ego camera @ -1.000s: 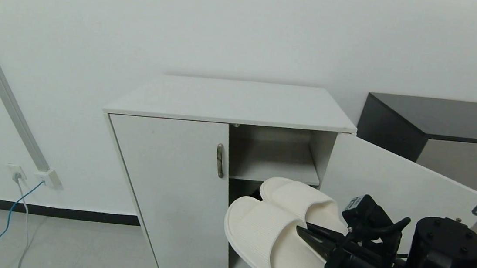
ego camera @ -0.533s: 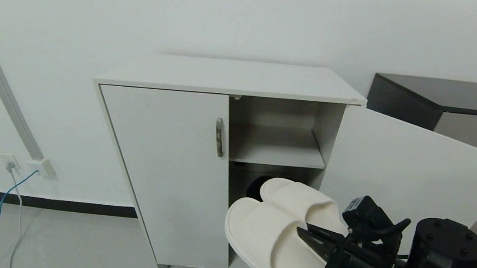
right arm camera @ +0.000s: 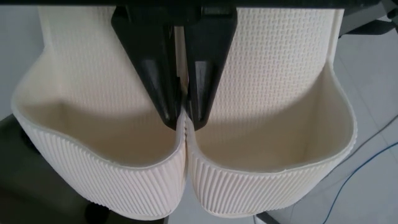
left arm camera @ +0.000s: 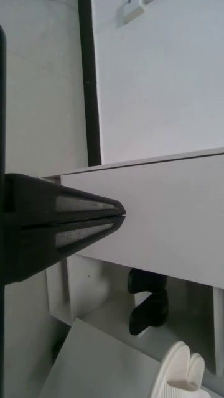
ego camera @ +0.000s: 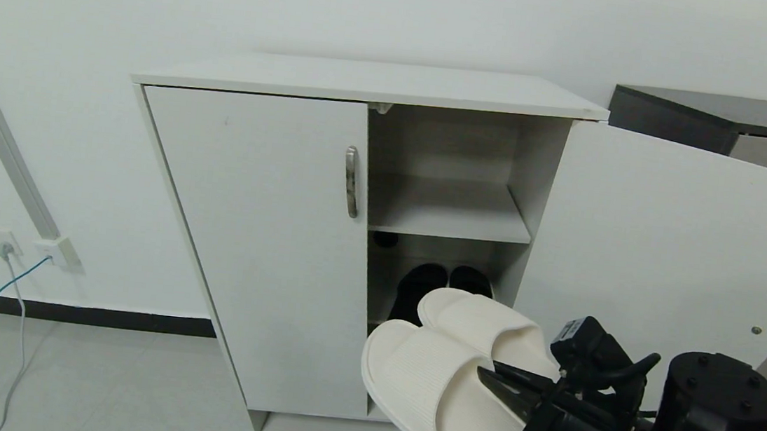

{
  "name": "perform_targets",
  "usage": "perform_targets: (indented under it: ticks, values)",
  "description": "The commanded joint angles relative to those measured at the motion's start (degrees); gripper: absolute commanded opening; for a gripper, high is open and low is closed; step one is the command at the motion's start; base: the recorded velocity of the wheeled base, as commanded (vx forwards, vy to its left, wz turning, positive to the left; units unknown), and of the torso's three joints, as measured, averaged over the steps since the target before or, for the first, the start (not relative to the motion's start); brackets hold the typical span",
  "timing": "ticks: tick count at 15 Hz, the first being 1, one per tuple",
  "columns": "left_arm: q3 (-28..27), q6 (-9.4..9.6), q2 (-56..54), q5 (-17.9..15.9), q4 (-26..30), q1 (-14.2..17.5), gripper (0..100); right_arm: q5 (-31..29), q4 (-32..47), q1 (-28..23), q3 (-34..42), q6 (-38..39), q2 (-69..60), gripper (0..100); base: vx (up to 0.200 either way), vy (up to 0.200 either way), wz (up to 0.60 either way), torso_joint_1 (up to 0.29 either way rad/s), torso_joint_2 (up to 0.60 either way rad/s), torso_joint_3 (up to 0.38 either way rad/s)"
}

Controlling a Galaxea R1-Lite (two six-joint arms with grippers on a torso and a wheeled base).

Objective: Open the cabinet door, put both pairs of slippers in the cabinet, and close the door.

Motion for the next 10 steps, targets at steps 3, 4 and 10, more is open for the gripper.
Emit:
perform_targets:
  ticks: [3, 4, 10]
  values:
    - [0.0, 0.02, 0.0, 0.0, 0.0, 0.0, 0, 0.0, -0.1, 0.0, 0.6, -0.6, 0.4, 0, 0.0, 0.0, 0.0, 0.0, 0.0, 0.0]
    - [0.0, 0.02, 0.0, 0.0, 0.0, 0.0, 0, 0.0, -0.2, 0.0, 0.8, -0.7, 0.7, 0, 0.0, 0.0, 0.0, 0.0, 0.0, 0.0]
    - [0.0, 0.11, 0.0, 0.0, 0.0, 0.0, 0, 0.0, -0.2, 0.0, 1.0, -0.7, 0.7, 0, 0.0, 0.0, 0.0, 0.0, 0.0, 0.0]
